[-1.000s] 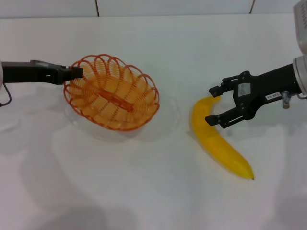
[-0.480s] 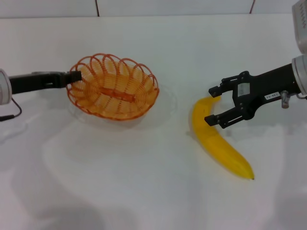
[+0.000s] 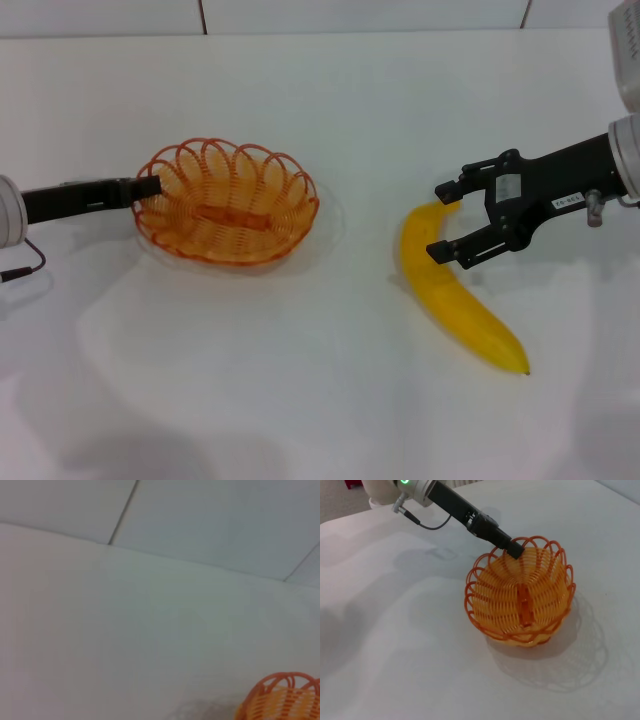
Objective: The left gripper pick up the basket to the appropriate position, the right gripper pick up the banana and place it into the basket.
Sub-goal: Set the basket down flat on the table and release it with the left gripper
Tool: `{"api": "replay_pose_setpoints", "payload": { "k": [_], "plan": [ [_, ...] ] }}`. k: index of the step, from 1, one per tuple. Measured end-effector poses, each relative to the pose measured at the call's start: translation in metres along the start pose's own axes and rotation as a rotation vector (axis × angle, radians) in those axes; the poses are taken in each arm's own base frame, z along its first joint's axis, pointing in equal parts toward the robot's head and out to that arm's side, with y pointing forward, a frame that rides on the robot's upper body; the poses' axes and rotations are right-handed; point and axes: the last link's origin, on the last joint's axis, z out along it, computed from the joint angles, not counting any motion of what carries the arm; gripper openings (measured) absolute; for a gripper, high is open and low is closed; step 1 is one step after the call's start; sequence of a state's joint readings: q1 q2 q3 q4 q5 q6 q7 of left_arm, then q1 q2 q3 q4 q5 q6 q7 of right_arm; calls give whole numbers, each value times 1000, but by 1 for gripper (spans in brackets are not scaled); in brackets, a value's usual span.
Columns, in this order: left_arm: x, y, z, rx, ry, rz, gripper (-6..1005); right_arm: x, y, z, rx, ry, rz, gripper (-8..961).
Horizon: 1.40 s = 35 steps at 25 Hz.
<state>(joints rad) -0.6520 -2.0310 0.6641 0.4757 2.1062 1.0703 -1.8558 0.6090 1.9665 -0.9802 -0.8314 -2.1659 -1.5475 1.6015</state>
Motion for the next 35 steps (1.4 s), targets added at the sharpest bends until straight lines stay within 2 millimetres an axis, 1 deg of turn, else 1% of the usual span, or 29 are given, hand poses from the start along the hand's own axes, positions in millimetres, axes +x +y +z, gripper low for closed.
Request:
{"api": "replay_pose_setpoints", "payload": {
  "k": [11, 30, 35],
  "plan": [
    [-6, -3, -1, 14, -4, -17, 138, 1, 1, 2, -4, 12, 0, 892],
    [-10, -1, 3, 15, -8, -3, 195, 2, 2, 6, -5, 17, 3, 892],
    [-7, 4, 1, -27, 17, 22, 299, 4, 3, 6, -5, 17, 8, 893]
  ]
}}
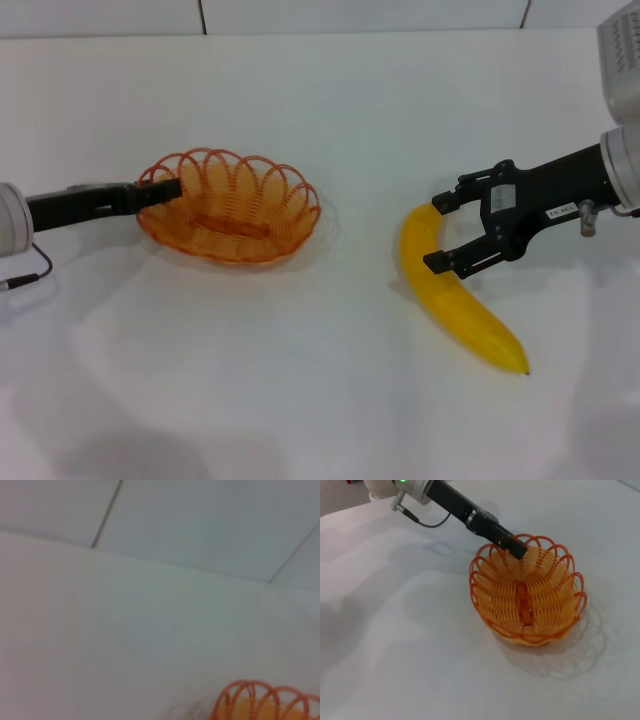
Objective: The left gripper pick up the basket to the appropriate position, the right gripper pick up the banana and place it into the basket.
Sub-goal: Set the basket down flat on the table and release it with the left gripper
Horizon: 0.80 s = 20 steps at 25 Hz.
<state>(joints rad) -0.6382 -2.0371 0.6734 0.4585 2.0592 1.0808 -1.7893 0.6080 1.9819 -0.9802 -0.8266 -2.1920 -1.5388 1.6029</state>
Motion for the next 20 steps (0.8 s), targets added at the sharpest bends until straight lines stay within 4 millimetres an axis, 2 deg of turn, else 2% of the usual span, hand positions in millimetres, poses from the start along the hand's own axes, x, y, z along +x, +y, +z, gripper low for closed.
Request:
{"api": "replay_pose_setpoints", "payload": {
  "k": [8, 14, 20],
  "plan": [
    [17, -1, -24, -34, 89, 142, 479, -1, 0, 1, -2, 0, 0, 892],
    [19, -5, -38, -16, 102, 295, 478, -1, -1, 1, 0, -1, -2, 892],
    [5, -8, -55, -22, 103, 422, 478, -2, -2, -1, 9, -11, 1, 892]
  ]
}}
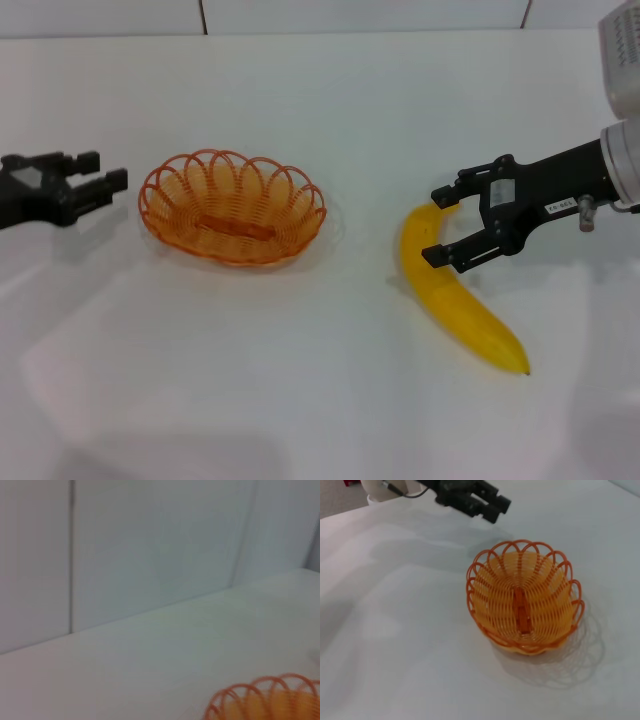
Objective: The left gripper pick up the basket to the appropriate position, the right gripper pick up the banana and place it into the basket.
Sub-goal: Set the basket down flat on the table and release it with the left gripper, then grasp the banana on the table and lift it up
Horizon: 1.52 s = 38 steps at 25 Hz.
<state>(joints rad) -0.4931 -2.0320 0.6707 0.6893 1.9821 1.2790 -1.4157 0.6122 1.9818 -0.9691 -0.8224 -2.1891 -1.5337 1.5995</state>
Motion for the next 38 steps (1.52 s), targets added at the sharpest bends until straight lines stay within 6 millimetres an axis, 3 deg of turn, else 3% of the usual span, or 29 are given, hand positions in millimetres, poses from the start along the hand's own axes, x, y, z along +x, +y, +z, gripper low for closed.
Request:
{"api": "replay_pose_setpoints", "payload": {
  "k": [11, 16, 20, 28, 38],
  "plan": [
    [-38, 17, -39, -35, 45, 153, 479, -3, -8, 9, 84, -25, 5, 893],
    [-46, 23, -45, -40, 74, 142, 479, -13, -5, 11, 91, -40, 26, 890],
    [-52, 28, -42, -60, 67, 137, 479, -25, 4, 6, 103, -28, 37, 888],
    [-55, 29, -40, -58, 68, 128, 478, -41, 41, -5, 189, 99, 69, 880],
    [-54, 29, -39, -64, 63, 133, 478, -30, 61, 1, 190, 270, 192, 860]
  ]
}}
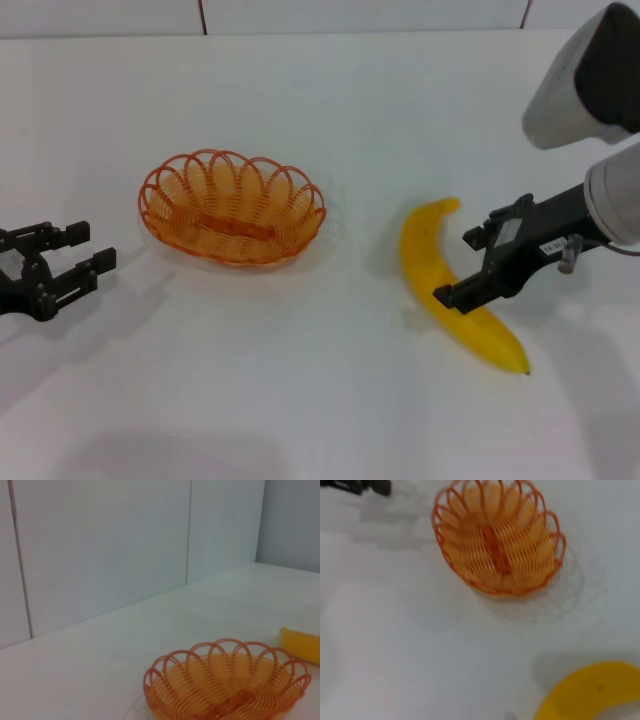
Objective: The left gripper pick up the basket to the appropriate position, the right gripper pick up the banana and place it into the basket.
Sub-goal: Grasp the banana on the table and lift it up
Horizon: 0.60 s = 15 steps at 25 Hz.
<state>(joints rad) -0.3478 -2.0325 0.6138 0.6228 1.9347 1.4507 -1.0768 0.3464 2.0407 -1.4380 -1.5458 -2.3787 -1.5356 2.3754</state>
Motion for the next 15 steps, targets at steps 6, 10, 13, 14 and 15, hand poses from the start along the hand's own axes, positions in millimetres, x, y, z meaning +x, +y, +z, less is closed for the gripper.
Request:
{"api": "replay_pose_setpoints", "payload": {
  "k": [6, 10, 13, 14, 15],
  "plan": [
    [0, 0, 0, 1, -1, 1, 479, 3, 2, 9, -11, 55, 7, 848],
    [0, -1, 1, 0, -7, 5, 479, 5, -1, 20, -39, 88, 16, 840],
    [1, -1, 2, -4, -9, 9, 479, 4, -3, 28, -59, 111, 21, 834],
    [1, -1, 3, -5, -9, 9, 479, 2, -5, 32, -60, 116, 19, 832],
    [1, -1, 3, -6, -8, 10, 479, 2, -5, 32, -60, 116, 19, 830]
  ]
}}
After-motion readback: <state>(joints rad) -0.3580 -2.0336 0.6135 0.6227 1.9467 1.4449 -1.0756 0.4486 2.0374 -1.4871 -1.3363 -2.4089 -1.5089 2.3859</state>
